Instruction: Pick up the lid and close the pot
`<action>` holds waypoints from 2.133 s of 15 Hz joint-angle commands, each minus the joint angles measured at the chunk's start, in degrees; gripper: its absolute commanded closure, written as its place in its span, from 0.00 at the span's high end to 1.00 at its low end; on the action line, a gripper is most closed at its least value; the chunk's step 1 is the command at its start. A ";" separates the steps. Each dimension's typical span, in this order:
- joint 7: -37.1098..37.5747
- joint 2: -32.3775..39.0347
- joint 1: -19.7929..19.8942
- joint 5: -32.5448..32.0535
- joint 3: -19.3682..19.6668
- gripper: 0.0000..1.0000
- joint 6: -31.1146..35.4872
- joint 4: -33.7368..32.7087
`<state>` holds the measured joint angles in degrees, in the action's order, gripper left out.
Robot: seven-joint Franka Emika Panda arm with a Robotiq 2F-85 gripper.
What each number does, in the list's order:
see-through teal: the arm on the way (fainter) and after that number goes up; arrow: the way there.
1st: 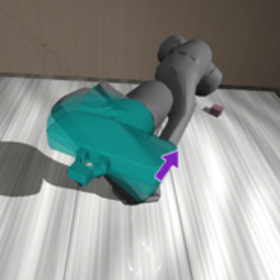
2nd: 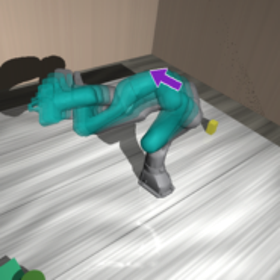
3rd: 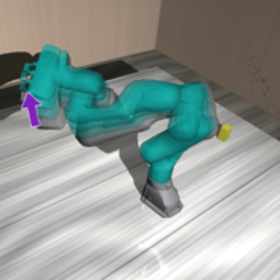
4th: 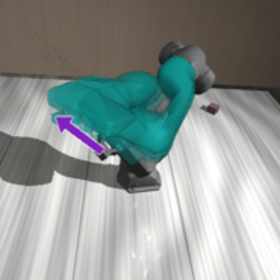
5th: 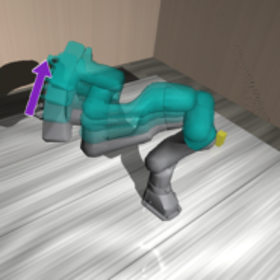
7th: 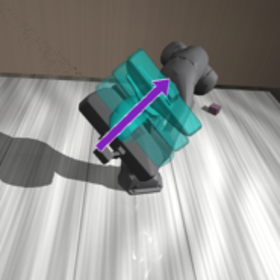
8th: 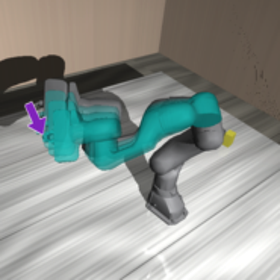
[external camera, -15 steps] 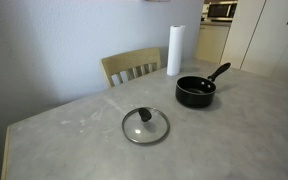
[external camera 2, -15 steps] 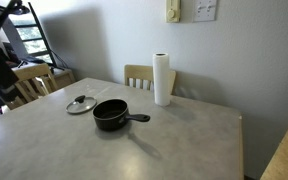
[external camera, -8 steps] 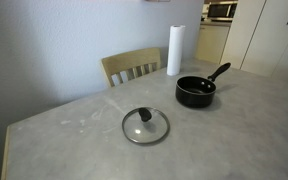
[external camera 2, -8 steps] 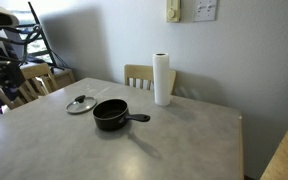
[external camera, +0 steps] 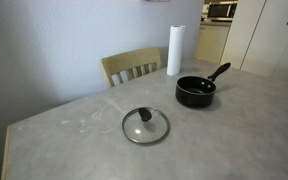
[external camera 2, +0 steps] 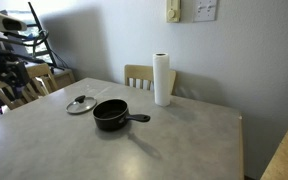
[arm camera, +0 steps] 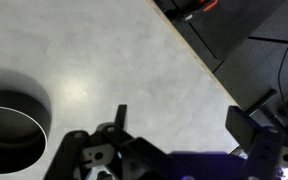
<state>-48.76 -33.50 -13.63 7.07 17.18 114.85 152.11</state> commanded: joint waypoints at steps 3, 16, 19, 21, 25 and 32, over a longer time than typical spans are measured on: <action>2.09 3.37 2.61 3.47 -4.60 1.00 6.41 -0.86; 30.46 26.48 1.26 1.45 -21.62 1.00 28.45 -12.22; 31.02 29.01 1.70 1.30 -22.05 1.00 28.83 -13.94; 31.02 28.99 1.87 1.28 -21.98 1.00 28.83 -14.10; 33.65 34.10 1.55 8.24 -22.88 1.00 41.76 -15.94; 68.42 48.34 -4.44 -22.04 -12.30 1.00 49.84 -27.56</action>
<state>8.70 8.38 -13.36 -5.57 -1.27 167.54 132.35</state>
